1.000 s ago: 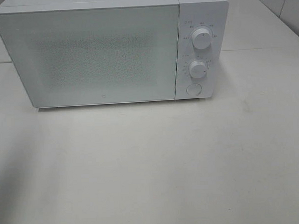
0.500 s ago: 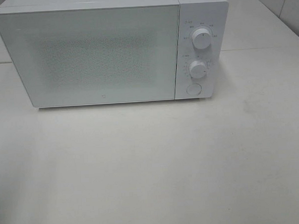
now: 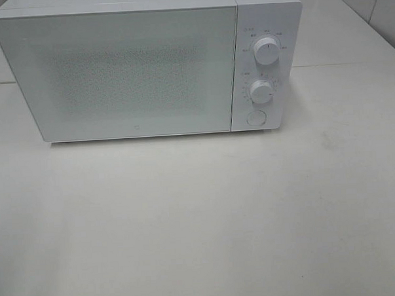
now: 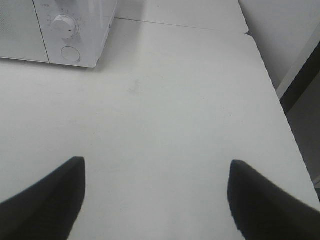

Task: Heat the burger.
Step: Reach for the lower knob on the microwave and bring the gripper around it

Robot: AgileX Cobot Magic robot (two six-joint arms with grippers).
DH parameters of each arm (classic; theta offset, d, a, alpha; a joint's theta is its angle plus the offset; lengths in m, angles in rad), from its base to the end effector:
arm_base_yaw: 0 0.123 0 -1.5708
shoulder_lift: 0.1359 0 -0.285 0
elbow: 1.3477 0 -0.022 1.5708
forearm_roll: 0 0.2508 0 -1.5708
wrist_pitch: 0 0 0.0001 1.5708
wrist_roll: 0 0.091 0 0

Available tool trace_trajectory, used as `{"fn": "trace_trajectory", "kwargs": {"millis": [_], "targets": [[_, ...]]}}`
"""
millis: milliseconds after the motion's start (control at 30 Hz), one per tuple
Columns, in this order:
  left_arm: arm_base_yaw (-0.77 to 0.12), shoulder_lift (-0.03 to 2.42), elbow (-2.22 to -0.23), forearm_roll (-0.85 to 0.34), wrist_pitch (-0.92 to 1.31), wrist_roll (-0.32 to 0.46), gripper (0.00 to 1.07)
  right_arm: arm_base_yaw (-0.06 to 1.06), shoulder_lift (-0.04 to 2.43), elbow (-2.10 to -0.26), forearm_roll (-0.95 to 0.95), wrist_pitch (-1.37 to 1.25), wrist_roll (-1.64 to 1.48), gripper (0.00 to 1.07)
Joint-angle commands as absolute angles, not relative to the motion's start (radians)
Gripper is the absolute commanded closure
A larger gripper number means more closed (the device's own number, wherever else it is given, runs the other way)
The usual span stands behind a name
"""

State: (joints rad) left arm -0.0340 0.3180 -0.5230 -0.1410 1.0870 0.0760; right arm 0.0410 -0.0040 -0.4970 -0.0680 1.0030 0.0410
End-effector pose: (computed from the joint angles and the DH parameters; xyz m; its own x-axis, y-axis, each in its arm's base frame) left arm 0.0407 -0.0127 0.2770 -0.7092 0.0341 -0.7042 0.1283 0.9884 -0.0813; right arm -0.0027 -0.0053 0.2813 -0.4017 -0.0121 -0.9157 0.0133 0.9997 -0.0190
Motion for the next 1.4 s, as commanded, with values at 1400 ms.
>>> {"fn": "trace_trajectory", "kwargs": {"millis": [1400], "targets": [[0.056, -0.024, -0.519, -0.144, 1.074, 0.064, 0.07, 0.036, -0.030, -0.496, -0.069, 0.994, 0.037, 0.31]]}}
